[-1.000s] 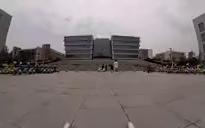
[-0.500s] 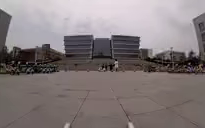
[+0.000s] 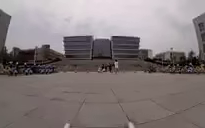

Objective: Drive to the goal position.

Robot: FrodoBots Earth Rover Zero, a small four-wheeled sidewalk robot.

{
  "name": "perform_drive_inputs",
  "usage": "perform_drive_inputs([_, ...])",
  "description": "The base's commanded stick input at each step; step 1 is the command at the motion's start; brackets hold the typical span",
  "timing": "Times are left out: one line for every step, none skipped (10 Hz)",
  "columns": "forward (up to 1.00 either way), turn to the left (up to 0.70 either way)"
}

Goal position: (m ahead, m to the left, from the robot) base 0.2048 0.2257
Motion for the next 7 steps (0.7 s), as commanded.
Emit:
perform_drive_inputs([0.50, 0.00])
perform_drive_inputs([0.50, 0.00])
perform_drive_inputs([0.50, 0.00])
perform_drive_inputs([0.50, 0.00])
perform_drive_inputs([0.50, 0.00])
perform_drive_inputs([0.50, 0.00])
perform_drive_inputs([0.50, 0.00])
